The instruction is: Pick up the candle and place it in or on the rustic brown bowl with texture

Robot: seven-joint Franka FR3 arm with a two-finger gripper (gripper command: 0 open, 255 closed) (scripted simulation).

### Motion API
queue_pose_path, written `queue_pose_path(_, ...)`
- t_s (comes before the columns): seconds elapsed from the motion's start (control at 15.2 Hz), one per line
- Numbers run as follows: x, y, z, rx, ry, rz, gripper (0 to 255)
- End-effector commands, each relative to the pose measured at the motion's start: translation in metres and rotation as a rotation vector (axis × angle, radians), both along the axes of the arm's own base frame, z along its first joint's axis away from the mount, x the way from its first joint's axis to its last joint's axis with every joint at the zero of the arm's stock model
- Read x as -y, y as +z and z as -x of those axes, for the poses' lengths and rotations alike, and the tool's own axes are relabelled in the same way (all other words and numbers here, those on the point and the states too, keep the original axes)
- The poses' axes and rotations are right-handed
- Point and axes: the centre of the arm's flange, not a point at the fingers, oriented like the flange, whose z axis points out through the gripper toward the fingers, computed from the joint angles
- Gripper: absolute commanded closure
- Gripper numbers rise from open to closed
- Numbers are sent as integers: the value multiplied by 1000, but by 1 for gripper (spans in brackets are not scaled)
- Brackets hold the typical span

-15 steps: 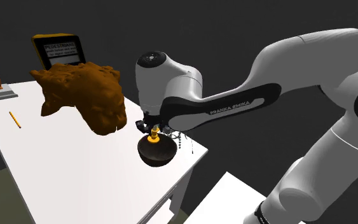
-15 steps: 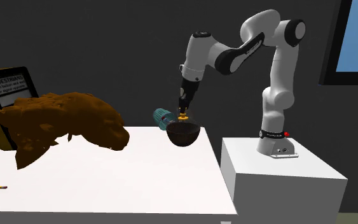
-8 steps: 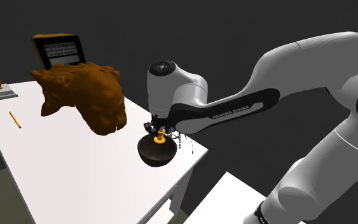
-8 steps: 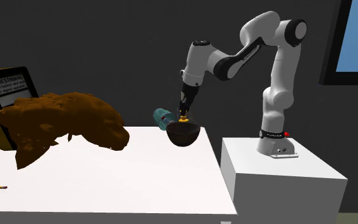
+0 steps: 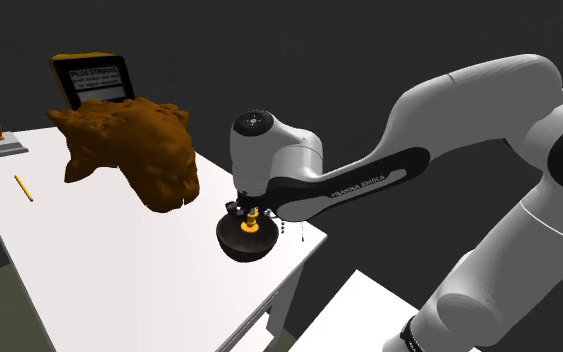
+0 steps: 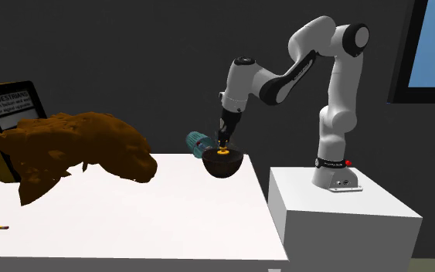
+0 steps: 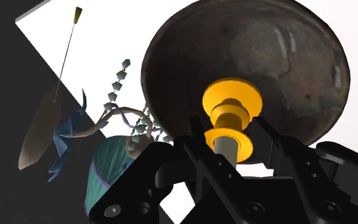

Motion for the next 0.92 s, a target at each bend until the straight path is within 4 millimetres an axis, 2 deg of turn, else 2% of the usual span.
queue_pose_path(0.0,0,0,0,0,0,0,255)
queue_pose_path(0.2,0,0,0,0,0,0,255)
queue_pose_path(0.26,0,0,0,0,0,0,0)
queue_pose_path(0.59,0,0,0,0,0,0,0)
queue_pose_path(0.86,-17,46,10,0,0,0,0)
